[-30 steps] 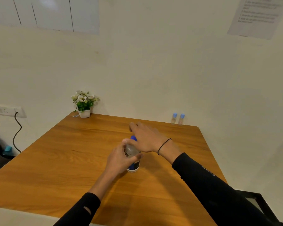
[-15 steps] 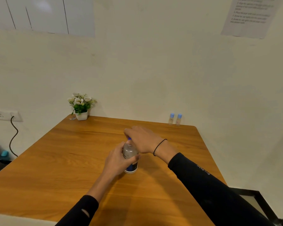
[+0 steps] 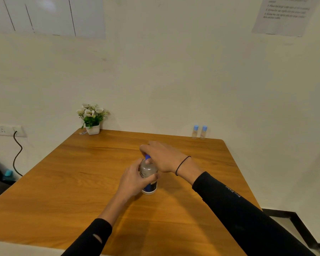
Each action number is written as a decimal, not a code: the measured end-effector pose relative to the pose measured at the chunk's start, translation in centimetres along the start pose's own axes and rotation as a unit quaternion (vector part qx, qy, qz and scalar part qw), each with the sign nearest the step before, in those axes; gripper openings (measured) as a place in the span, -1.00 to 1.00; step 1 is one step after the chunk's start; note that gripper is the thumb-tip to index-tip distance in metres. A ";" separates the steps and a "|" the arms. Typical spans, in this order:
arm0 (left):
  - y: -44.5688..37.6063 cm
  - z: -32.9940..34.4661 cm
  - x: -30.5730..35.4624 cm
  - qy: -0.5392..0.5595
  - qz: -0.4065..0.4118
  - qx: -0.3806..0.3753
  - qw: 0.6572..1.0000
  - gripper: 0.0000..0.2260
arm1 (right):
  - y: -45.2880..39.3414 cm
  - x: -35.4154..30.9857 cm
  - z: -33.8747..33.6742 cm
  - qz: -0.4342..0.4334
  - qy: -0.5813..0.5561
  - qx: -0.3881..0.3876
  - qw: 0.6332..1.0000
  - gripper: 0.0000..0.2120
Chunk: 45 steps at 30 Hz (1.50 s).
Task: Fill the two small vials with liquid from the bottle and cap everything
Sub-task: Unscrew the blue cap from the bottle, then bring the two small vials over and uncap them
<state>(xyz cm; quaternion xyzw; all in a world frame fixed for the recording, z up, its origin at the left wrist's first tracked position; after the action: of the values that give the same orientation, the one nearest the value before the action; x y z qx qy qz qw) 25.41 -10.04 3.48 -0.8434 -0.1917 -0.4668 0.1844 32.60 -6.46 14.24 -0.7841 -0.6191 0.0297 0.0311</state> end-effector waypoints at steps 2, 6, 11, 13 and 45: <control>-0.3 0.1 -0.1 0.014 0.004 -0.019 1.000 -0.47 | 0.2 0.0 -0.6 -0.023 -0.052 0.015 0.998 -0.83; -0.6 0.2 -0.1 0.025 0.014 -0.052 0.998 -0.42 | 1.9 1.7 -3.6 -0.018 -0.151 0.132 0.980 -0.82; -0.9 0.3 -0.1 0.029 0.013 -0.064 0.997 -0.42 | 4.6 6.7 -2.1 0.064 -0.178 0.199 0.962 -0.78; -0.8 0.1 0.0 0.026 0.009 -0.062 0.998 -0.45 | 5.3 8.3 0.0 0.093 -0.182 0.197 0.959 -0.77; -11.0 0.2 -4.5 0.168 -0.148 -0.030 0.974 -0.79 | 4.2 33.3 11.7 0.446 -0.216 0.302 0.814 -0.41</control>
<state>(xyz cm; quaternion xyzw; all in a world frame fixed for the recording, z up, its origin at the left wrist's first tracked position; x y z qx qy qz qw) 17.87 -1.19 0.98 -0.7206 -0.2666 -0.6292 0.1174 43.38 25.06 1.98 -0.8990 -0.1519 0.3944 0.1149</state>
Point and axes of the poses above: each hand's wrist, its own y-axis away from the middle knuckle, its own z-axis out of the palm, x = y × z, the point moved 10 cm from there along -y, towards the middle knuckle, and after that the axes turned 10 degrees about -z, right-handed, at the moved point
